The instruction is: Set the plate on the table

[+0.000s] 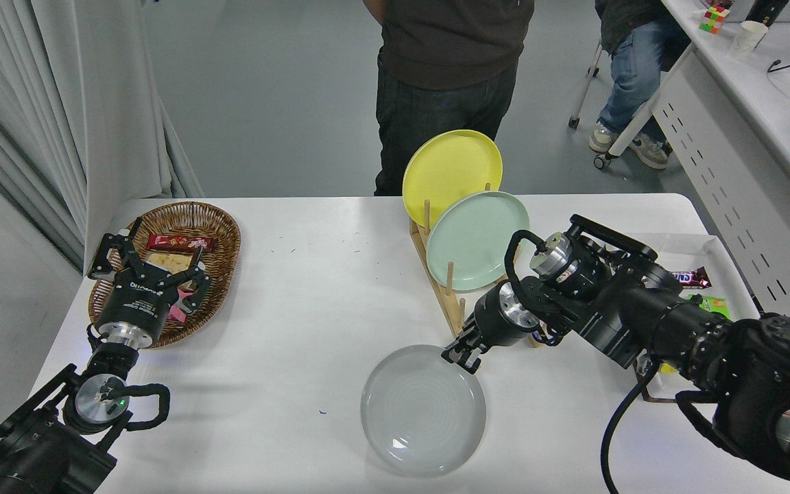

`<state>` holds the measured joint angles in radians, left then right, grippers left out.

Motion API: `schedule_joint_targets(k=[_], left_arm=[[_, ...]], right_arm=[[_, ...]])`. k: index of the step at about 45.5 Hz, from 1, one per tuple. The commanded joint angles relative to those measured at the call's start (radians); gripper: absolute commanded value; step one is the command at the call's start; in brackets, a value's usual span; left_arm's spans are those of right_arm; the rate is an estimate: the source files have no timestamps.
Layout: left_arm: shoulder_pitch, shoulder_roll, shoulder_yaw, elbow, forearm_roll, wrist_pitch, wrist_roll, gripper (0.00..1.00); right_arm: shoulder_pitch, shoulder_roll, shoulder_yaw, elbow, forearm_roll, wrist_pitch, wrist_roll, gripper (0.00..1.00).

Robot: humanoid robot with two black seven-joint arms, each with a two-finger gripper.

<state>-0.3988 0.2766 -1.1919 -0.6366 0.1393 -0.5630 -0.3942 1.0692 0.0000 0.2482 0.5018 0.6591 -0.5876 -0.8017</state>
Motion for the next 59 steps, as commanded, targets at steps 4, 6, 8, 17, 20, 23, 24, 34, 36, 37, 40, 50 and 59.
schedule_joint_targets(k=[4, 6, 8, 17, 20, 23, 24, 34, 36, 37, 40, 50, 59], left_arm=[[0.0, 0.001, 0.0, 0.0, 0.0, 0.0, 0.0, 0.98], [0.0, -0.001, 0.0, 0.0, 0.0, 0.0, 0.0, 0.98], [0.0, -0.001, 0.0, 0.0, 0.0, 0.0, 0.0, 0.98], [0.0, -0.001, 0.0, 0.0, 0.0, 0.0, 0.0, 0.98], [0.0, -0.001, 0.0, 0.0, 0.0, 0.0, 0.0, 0.98], [0.0, -0.001, 0.0, 0.0, 0.0, 0.0, 0.0, 0.98], [0.0, 0.001, 0.0, 0.0, 0.0, 0.0, 0.0, 0.98], [0.0, 0.001, 0.0, 0.0, 0.0, 0.0, 0.0, 0.98], [0.0, 0.001, 0.0, 0.0, 0.0, 0.0, 0.0, 0.98], [0.0, 0.001, 0.0, 0.0, 0.0, 0.0, 0.0, 0.98], [0.0, 0.001, 0.0, 0.0, 0.0, 0.0, 0.0, 0.98], [0.0, -0.001, 0.0, 0.0, 0.0, 0.0, 0.0, 0.98], [0.0, 0.001, 0.0, 0.0, 0.0, 0.0, 0.0, 0.98]], right_arm=[[0.002, 0.0, 0.0, 0.0, -0.003, 0.002, -0.001, 0.11], [0.002, 0.0, 0.0, 0.0, -0.003, 0.0, -0.002, 0.11], [0.002, 0.0, 0.0, 0.0, -0.003, 0.002, -0.001, 0.11], [0.002, 0.0, 0.0, 0.001, -0.003, 0.003, -0.001, 0.12], [0.002, 0.0, 0.0, 0.001, -0.004, 0.017, -0.001, 0.14], [0.002, 0.0, 0.0, 0.001, -0.013, 0.04, -0.002, 0.19], [0.003, 0.0, 0.0, 0.001, -0.022, 0.046, -0.002, 0.2], [0.005, 0.0, 0.0, 0.015, -0.104, 0.133, -0.022, 0.39], [0.005, 0.0, 0.0, 0.014, -0.105, 0.152, -0.022, 0.84], [0.005, 0.0, 0.0, 0.014, -0.102, 0.153, -0.024, 1.0], [0.009, 0.0, 0.0, 0.015, -0.098, 0.152, -0.024, 1.0], [0.009, 0.0, 0.0, 0.024, -0.095, 0.152, -0.027, 1.0], [0.009, 0.0, 0.0, 0.061, -0.093, 0.152, -0.04, 1.0]])
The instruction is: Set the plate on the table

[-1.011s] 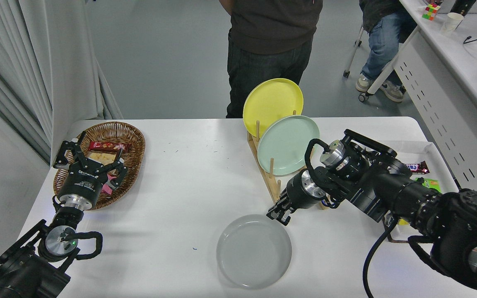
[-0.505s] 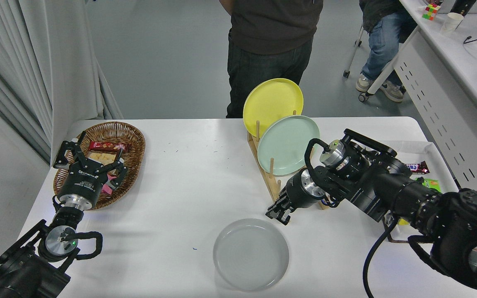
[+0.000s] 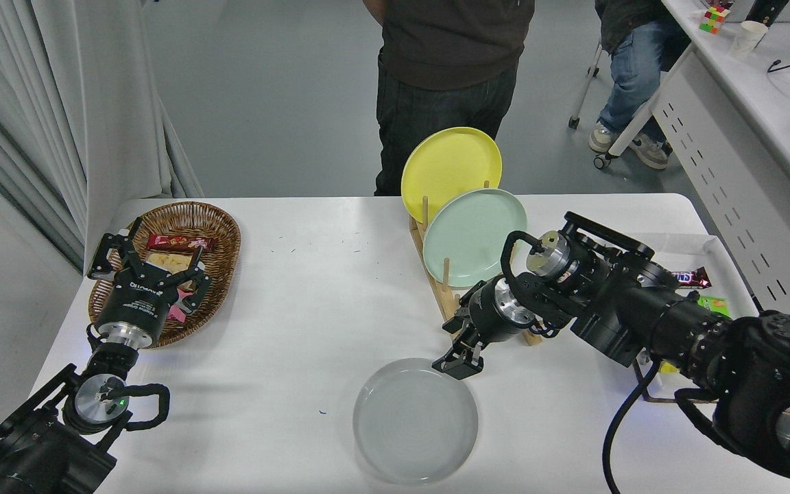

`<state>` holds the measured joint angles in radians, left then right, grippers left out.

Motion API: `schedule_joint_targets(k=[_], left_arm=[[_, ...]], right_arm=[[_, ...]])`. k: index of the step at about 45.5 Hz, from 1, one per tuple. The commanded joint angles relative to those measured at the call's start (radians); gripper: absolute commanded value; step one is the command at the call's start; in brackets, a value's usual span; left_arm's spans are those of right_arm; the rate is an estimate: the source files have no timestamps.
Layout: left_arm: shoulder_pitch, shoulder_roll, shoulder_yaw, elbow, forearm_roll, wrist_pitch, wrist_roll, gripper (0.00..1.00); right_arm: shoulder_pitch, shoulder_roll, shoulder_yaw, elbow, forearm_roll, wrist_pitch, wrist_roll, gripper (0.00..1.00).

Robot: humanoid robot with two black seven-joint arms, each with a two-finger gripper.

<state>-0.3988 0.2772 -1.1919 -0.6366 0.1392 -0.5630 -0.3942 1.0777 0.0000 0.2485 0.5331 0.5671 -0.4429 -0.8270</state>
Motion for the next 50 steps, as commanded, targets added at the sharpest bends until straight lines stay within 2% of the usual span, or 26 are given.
schedule_joint_targets(k=[1, 4, 43, 50], left_arm=[[0.0, 0.0, 0.0, 0.0, -0.001, 0.0, 0.0, 0.98], [0.0, 0.0, 0.0, 0.0, 0.0, 0.0, 0.0, 0.98], [0.0, 0.0, 0.0, 0.0, 0.0, 0.0, 0.0, 0.98], [0.0, 0.0, 0.0, 0.0, -0.001, 0.0, 0.0, 0.98]], right_arm=[[0.001, 0.0, 0.0, 0.036, 0.0, 0.007, -0.021, 1.0], [0.002, 0.0, 0.0, 0.054, 0.002, 0.007, -0.046, 1.0], [0.128, 0.0, -0.025, 0.353, 0.068, 0.003, -0.046, 1.0], [0.165, -0.051, -0.032, 0.416, 0.111, 0.004, -0.046, 1.0]])
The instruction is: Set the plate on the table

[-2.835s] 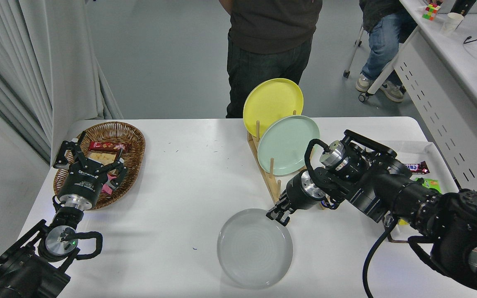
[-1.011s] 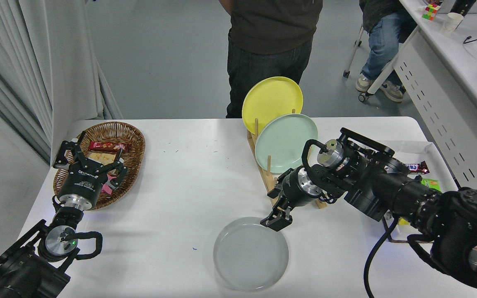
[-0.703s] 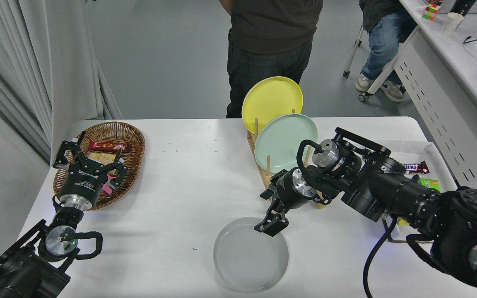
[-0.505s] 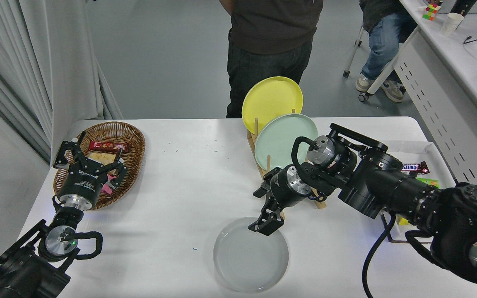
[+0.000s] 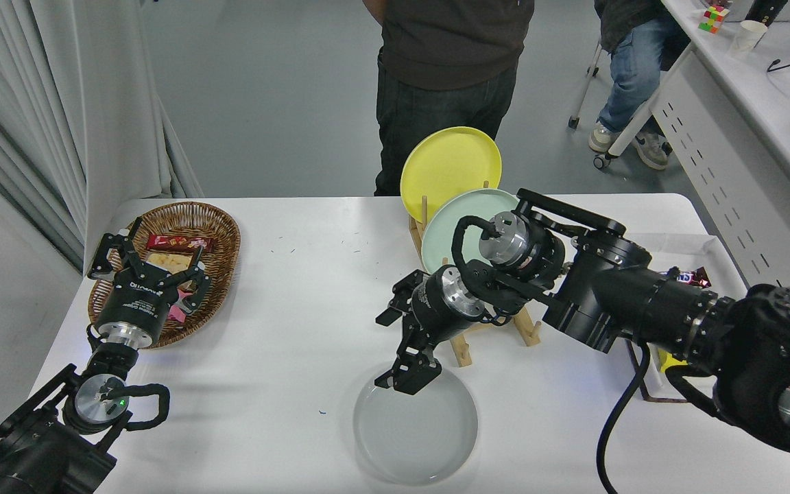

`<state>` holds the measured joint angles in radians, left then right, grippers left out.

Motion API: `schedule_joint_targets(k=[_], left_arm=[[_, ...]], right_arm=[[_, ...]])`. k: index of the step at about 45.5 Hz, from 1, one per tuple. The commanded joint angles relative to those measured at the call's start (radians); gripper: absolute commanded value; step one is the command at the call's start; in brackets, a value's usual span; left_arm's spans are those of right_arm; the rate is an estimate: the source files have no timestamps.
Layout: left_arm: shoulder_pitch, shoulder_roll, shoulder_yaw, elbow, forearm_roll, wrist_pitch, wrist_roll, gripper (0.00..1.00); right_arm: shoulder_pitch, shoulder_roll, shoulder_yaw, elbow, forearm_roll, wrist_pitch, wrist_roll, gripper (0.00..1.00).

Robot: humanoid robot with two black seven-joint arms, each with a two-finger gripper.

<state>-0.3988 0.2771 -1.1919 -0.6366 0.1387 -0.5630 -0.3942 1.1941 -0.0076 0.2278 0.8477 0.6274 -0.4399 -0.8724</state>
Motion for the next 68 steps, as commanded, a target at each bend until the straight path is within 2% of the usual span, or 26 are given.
schedule_joint_targets(k=[1, 12, 27, 39, 53, 58, 68], left_arm=[[0.0, 0.001, 0.0, 0.0, -0.001, 0.0, 0.0, 0.98], [0.0, 0.001, 0.0, 0.0, -0.001, 0.0, 0.0, 0.98], [0.0, 0.001, 0.0, 0.0, -0.001, 0.0, 0.0, 0.98], [0.0, 0.001, 0.0, 0.0, -0.001, 0.0, 0.0, 0.98], [0.0, 0.001, 0.0, 0.0, -0.001, 0.0, 0.0, 0.98], [0.0, 0.001, 0.0, 0.0, 0.001, 0.0, 0.0, 0.98], [0.0, -0.001, 0.0, 0.0, -0.001, 0.0, 0.0, 0.98]], right_arm=[[0.056, -0.063, -0.011, 0.125, 0.052, 0.004, 0.0, 1.0], [0.102, -0.167, 0.016, 0.211, 0.054, 0.02, 0.0, 1.0], [0.2, -0.348, 0.044, 0.321, 0.054, 0.213, 0.0, 1.0], [0.275, -0.405, 0.056, 0.327, 0.052, 0.331, 0.0, 1.0], [0.266, -0.505, 0.11, 0.314, 0.038, 0.598, 0.0, 1.0], [0.233, -0.546, 0.198, 0.288, 0.035, 0.656, 0.0, 1.0], [0.144, -0.548, 0.36, 0.22, 0.034, 0.771, 0.0, 1.0]])
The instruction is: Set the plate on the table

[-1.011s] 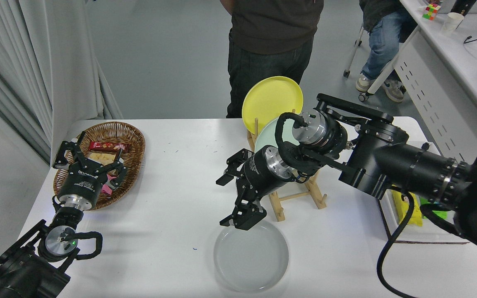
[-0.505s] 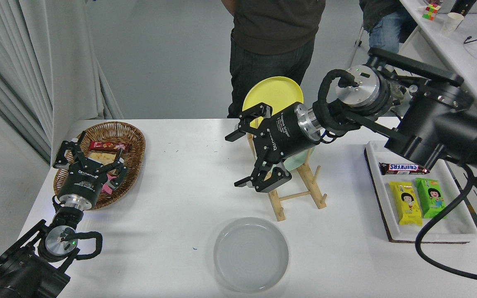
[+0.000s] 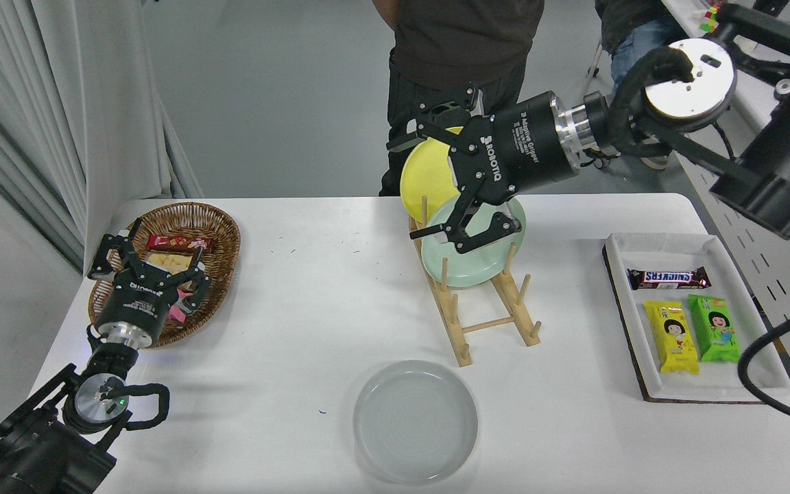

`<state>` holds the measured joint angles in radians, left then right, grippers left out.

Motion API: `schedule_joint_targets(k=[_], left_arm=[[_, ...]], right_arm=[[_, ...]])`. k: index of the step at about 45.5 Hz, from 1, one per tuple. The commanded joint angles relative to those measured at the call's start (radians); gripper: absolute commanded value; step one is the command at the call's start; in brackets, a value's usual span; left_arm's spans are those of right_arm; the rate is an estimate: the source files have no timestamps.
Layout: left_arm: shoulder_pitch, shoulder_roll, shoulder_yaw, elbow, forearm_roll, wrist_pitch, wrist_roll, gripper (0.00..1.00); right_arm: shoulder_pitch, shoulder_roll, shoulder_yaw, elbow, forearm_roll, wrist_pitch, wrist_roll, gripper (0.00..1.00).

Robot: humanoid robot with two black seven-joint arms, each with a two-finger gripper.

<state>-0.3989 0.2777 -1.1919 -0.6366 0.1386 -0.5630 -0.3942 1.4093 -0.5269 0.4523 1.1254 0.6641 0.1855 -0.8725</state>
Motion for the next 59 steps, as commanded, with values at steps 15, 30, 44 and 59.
schedule_joint_targets(k=[15, 30, 44, 59], left_arm=[[0.0, 0.0, 0.0, 0.0, 0.001, 0.0, 0.0, 0.98], [0.0, 0.0, 0.0, 0.0, -0.001, 0.0, 0.0, 0.98], [0.0, 0.0, 0.0, 0.0, -0.001, 0.0, 0.0, 0.98], [0.0, 0.0, 0.0, 0.0, -0.001, 0.0, 0.0, 0.98]], right_arm=[[-0.176, -0.041, 0.23, -0.164, -0.02, 0.422, 0.0, 1.0], [-0.24, -0.055, 0.279, -0.262, -0.233, 0.514, 0.277, 1.0], [-0.288, -0.054, 0.293, -0.351, -0.409, 0.513, 0.576, 1.0], [-0.363, -0.044, 0.29, -0.541, -0.425, 0.506, 0.601, 1.0]])
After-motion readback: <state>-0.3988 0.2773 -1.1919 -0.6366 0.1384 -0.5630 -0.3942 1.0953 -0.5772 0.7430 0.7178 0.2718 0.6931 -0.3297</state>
